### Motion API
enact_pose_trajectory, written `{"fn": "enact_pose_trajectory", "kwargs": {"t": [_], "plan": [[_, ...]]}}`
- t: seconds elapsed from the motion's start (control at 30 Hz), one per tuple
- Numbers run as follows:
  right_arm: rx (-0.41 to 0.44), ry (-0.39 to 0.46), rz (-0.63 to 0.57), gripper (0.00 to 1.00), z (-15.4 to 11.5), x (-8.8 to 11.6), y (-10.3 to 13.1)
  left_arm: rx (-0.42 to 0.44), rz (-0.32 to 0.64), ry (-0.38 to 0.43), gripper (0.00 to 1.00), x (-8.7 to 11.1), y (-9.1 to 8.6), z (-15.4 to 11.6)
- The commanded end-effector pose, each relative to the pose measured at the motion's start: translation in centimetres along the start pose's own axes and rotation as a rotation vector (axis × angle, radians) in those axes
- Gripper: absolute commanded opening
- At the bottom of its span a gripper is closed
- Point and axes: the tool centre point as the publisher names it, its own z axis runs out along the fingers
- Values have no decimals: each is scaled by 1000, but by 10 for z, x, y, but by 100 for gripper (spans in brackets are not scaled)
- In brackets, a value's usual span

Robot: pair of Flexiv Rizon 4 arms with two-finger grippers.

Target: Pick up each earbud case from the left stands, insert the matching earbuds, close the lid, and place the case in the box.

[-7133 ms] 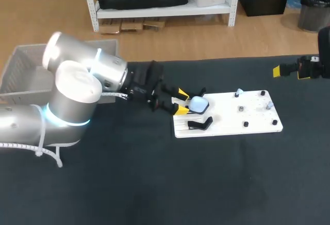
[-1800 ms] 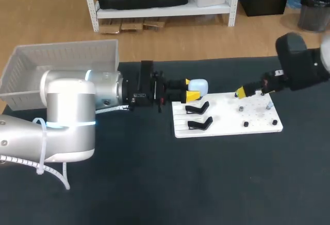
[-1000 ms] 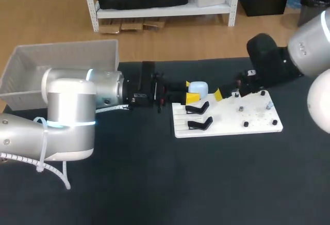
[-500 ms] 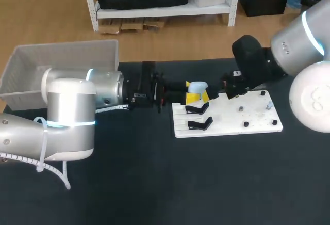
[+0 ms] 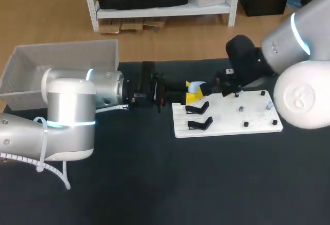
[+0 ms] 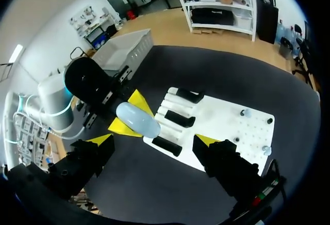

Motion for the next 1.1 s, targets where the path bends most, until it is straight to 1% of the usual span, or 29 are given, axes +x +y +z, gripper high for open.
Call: {"fn": "enact_pose_trajectory", "kwargs": {"t": [0.03, 0.8, 1.1], "plan": [[13, -10, 3, 100, 5, -1, -1, 5, 0, -1, 0, 1, 2, 0], [38, -45, 31, 100, 9, -6, -10, 5, 0, -1, 0, 1, 2, 0], [40, -60, 38, 100, 6, -12, -11, 5, 0, -1, 0, 1, 2, 0]]}}
